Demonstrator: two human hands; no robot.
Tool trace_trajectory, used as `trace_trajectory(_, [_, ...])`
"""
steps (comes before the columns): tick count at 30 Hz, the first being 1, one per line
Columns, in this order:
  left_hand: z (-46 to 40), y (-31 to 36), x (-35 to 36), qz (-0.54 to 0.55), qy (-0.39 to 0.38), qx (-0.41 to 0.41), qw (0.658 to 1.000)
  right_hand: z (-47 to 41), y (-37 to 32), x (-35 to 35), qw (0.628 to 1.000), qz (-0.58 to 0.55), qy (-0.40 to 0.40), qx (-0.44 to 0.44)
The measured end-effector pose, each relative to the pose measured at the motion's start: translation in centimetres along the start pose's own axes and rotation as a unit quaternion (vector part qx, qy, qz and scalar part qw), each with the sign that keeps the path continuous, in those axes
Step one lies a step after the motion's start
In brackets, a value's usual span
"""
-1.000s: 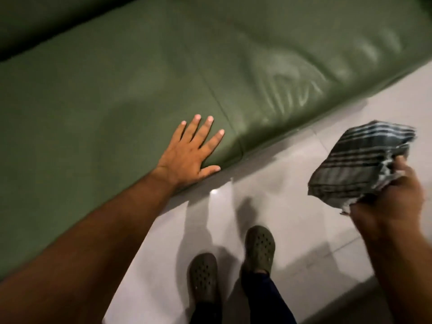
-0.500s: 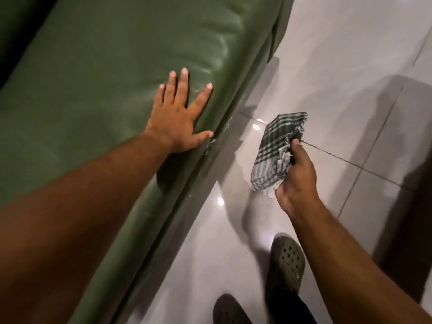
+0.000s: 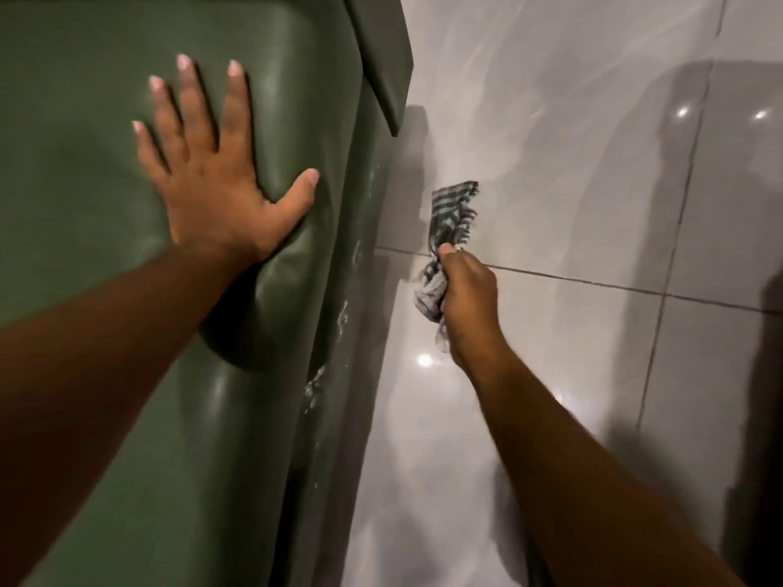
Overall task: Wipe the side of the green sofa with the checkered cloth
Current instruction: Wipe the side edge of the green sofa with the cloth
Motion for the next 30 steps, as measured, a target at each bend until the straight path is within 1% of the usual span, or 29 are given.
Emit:
trace_trajectory(2, [-0.2,-0.1,0.5,-0.004,0.025,0.002,1.000,-2.2,2.7,2.3,1.000,0.005,-0.025,0.004])
trace_trajectory(4, [-0.1,0.1,0.7,0.007,0.048,0.002,0.999,-3.3,5.3,5.2,0.997,0.009,-0.074,-0.007])
trace_trajectory(6, [0.0,0.2,0.8,0.015,0.060,0.004,0.998,-3.6,7.5,7.9,0.992,0.006,-0.118,-0.047])
trace_trajectory(7, [-0.1,0.4,0.9,0.019,0.062,0.006,0.998,-3.7,8.3,8.8,0.990,0.006,-0.128,-0.061])
trace_trajectory(11, [0.3,0.7,0.6,0.037,0.075,0.011,0.996,-4.3,9.9,9.7,0.978,0.032,-0.170,-0.118])
trace_trajectory(14, [0.6,0.7,0.7,0.061,0.085,0.024,0.994,-5.6,8.8,10.7,0.961,0.068,-0.197,-0.184])
trace_trajectory(16, [0.4,0.7,0.9,0.076,0.071,0.028,0.994,-7.5,6.3,12.2,0.963,0.025,-0.196,-0.184])
trace_trajectory(17, [0.3,0.6,1.0,0.079,0.061,0.026,0.995,-8.9,4.9,13.0,0.966,0.007,-0.185,-0.180])
trace_trajectory(20, [-0.1,0.7,1.2,0.087,0.040,0.018,0.995,-14.1,1.5,14.2,0.970,0.018,-0.136,-0.202])
trace_trajectory(21, [-0.1,0.7,1.2,0.088,0.036,0.019,0.995,-15.9,1.2,14.2,0.973,0.013,-0.126,-0.191])
trace_trajectory(24, [0.1,0.9,1.0,0.074,0.037,0.015,0.996,-18.7,3.0,13.1,0.990,-0.046,-0.100,-0.084])
trace_trajectory(27, [0.3,1.4,0.5,0.064,0.052,-0.010,0.997,-16.2,6.9,11.4,0.994,-0.052,-0.094,0.008])
trace_trajectory(28, [0.3,1.6,0.5,0.059,0.055,-0.014,0.997,-14.6,8.5,10.8,0.994,-0.051,-0.094,0.028])
trace_trajectory(29, [0.3,1.8,0.4,0.054,0.057,-0.014,0.997,-12.7,9.8,10.2,0.994,-0.047,-0.092,0.024])
trace_trajectory(30, [0.3,1.8,0.4,0.049,0.059,-0.014,0.997,-10.7,10.6,9.8,0.995,-0.039,-0.089,0.000])
Point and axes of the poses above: each hand's wrist, its own z-axis away from the middle knuckle, its own x-axis out of the palm, y = z × x, the point moved 4 cm from there along -z, towards the middle knuckle, and after that the axes turned 11 degrees about -z, right-handed, at the moved point
